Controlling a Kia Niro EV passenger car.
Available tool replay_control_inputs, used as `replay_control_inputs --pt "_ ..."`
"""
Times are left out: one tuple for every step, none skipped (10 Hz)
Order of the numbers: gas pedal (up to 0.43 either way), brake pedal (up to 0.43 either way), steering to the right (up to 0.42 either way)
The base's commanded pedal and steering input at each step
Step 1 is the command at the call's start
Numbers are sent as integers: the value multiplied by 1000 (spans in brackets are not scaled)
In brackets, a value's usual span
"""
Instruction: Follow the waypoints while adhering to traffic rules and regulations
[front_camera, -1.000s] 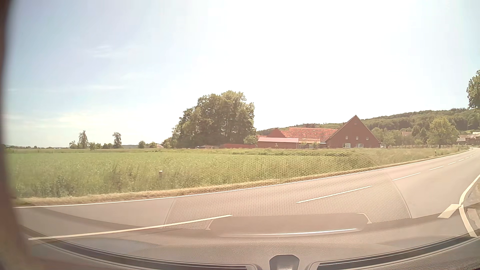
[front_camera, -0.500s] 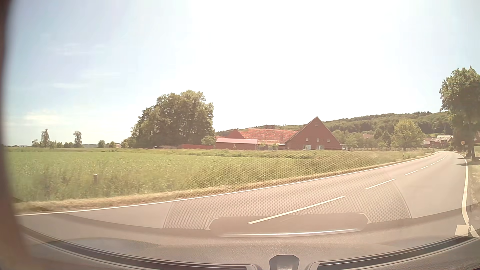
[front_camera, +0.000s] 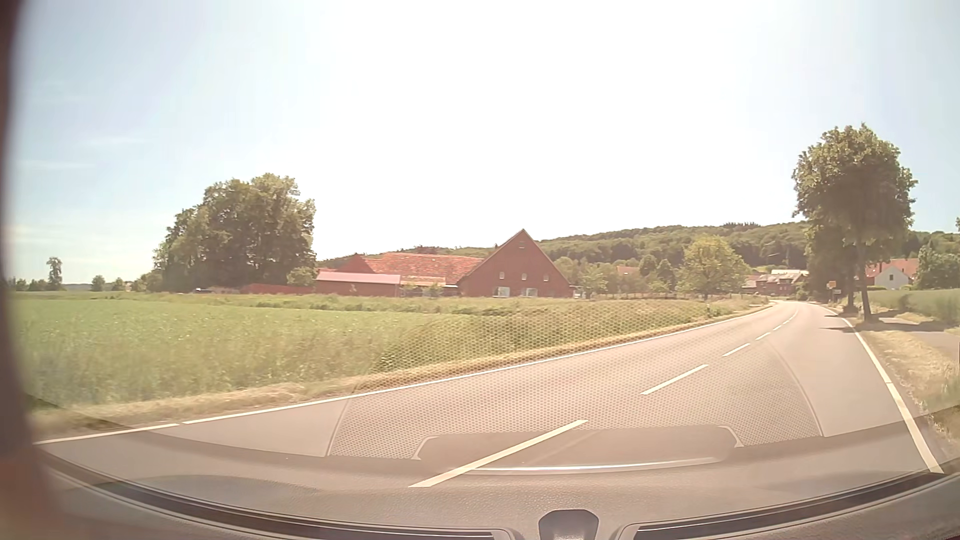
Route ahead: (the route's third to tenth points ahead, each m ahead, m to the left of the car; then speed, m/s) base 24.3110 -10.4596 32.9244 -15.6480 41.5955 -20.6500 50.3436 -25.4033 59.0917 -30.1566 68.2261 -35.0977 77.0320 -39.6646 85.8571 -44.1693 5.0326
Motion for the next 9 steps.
replay_control_inputs --pt "331 6 367" --pt "331 6 367" --pt "331 6 367" --pt "331 6 362" --pt "331 6 350" --pt "331 6 327" --pt "331 6 305" --pt "331 6 274" --pt "331 6 243"
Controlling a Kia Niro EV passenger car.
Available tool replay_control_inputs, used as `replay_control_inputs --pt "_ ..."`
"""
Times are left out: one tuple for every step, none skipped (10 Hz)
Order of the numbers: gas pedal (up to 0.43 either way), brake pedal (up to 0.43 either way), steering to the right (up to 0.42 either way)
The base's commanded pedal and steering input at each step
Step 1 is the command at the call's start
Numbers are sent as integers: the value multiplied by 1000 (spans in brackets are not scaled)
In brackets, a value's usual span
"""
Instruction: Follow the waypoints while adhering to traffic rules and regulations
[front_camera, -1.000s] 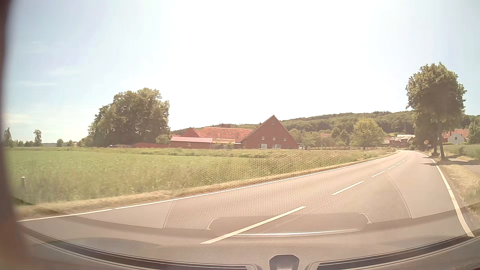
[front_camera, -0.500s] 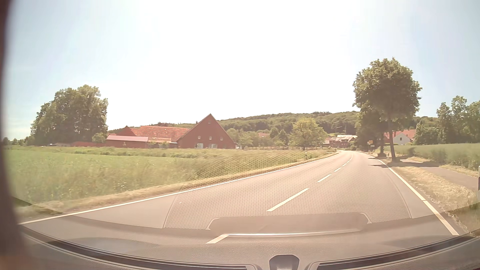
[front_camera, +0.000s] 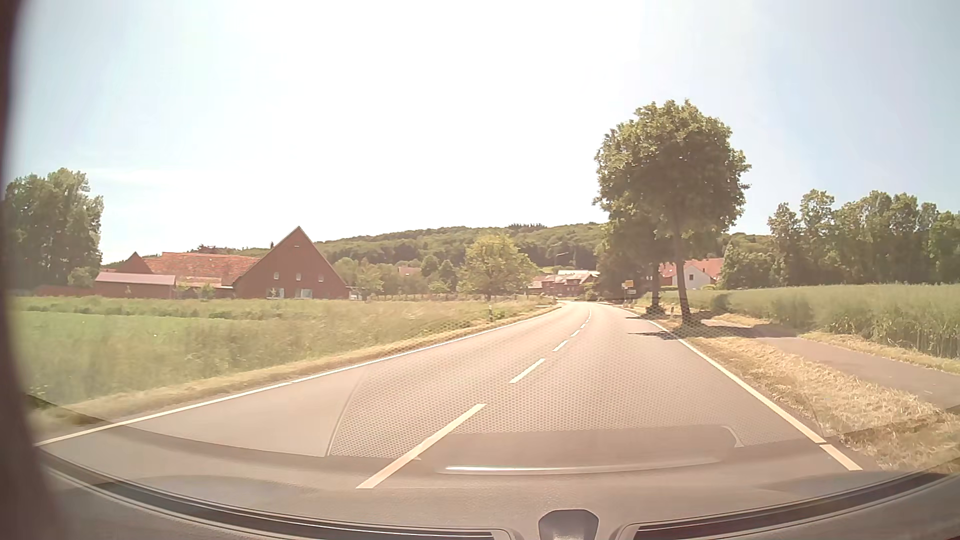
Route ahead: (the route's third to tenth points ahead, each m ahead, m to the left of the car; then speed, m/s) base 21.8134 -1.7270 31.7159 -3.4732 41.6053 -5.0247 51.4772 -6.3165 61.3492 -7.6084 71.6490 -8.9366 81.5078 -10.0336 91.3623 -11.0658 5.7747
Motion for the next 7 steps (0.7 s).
replay_control_inputs --pt "331 6 212" --pt "331 6 176" --pt "331 6 133" --pt "331 6 108" --pt "331 6 82" --pt "339 6 65" --pt "358 6 57"
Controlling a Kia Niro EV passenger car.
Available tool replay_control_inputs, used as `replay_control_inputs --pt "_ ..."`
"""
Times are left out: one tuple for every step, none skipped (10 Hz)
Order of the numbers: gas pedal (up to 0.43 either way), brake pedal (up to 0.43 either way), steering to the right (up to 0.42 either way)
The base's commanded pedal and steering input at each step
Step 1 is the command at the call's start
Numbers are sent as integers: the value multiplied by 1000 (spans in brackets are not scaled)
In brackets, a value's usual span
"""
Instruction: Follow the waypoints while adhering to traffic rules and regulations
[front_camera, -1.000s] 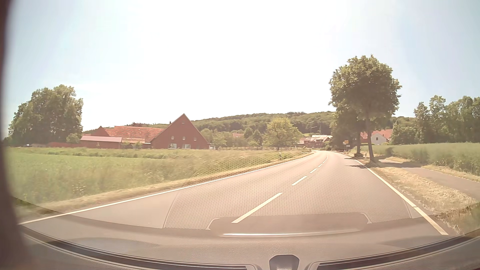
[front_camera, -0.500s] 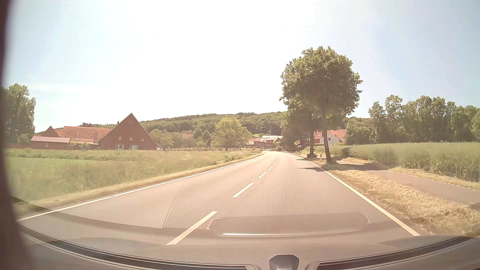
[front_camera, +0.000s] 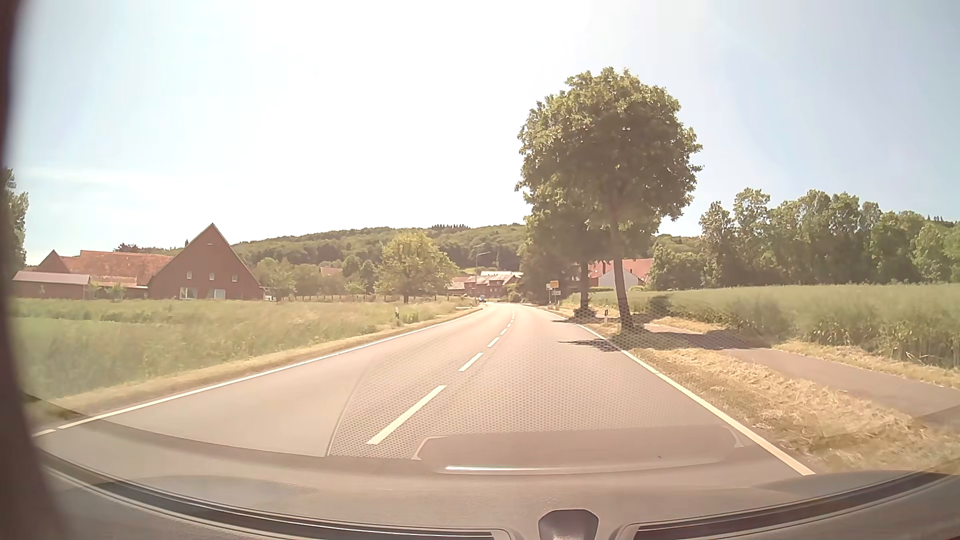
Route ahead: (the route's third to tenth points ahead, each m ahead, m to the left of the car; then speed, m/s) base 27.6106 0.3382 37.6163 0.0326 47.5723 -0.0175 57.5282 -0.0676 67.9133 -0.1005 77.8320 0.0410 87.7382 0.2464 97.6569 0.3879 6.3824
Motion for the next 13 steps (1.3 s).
replay_control_inputs --pt "370 6 47" --pt "378 6 38" --pt "390 6 30" --pt "390 6 20" --pt "398 6 12" --pt "398 6 8" --pt "398 6 7" --pt "398 6 5" --pt "409 6 3" --pt "409 6 2" --pt "409 6 3" --pt "409 6 2" --pt "409 12 1"
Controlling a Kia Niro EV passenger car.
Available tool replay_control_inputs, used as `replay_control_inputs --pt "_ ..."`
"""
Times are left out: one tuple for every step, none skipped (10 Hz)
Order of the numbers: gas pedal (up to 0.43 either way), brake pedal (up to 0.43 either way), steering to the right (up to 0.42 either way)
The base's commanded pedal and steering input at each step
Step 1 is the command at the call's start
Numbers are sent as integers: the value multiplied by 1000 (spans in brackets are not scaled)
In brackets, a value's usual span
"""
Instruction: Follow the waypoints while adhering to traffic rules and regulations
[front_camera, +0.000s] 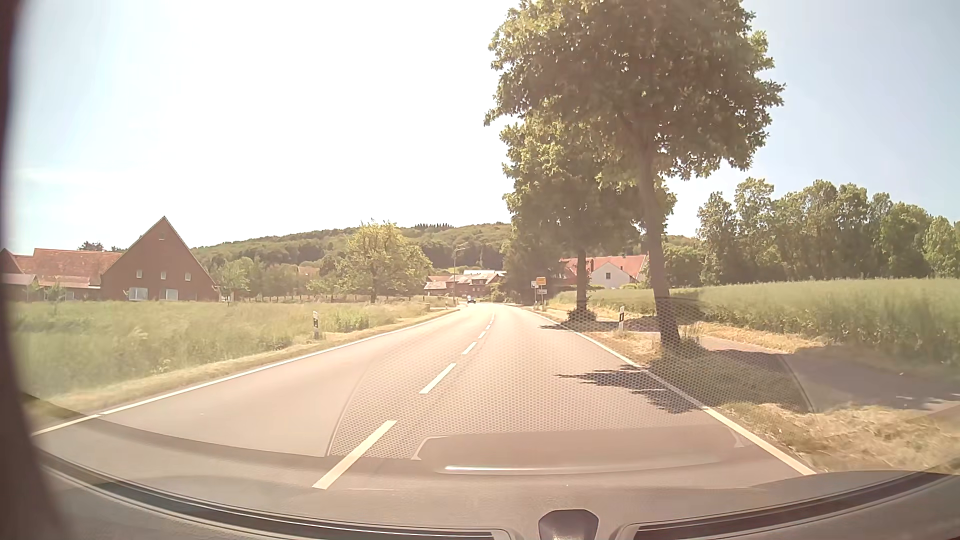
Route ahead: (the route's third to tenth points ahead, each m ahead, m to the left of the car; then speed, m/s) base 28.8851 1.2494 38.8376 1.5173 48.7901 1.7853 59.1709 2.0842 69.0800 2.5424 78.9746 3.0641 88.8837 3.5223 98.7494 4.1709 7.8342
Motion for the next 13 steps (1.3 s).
replay_control_inputs --pt "409 6 0" --pt "409 6 -2" --pt "409 6 -6" --pt "409 6 -7" --pt "409 6 -7" --pt "409 6 -6" --pt "409 6 -6" --pt "409 6 -6" --pt "409 6 -6" --pt "409 6 -6" --pt "409 6 -6" --pt "409 6 -6" --pt "409 6 -6"
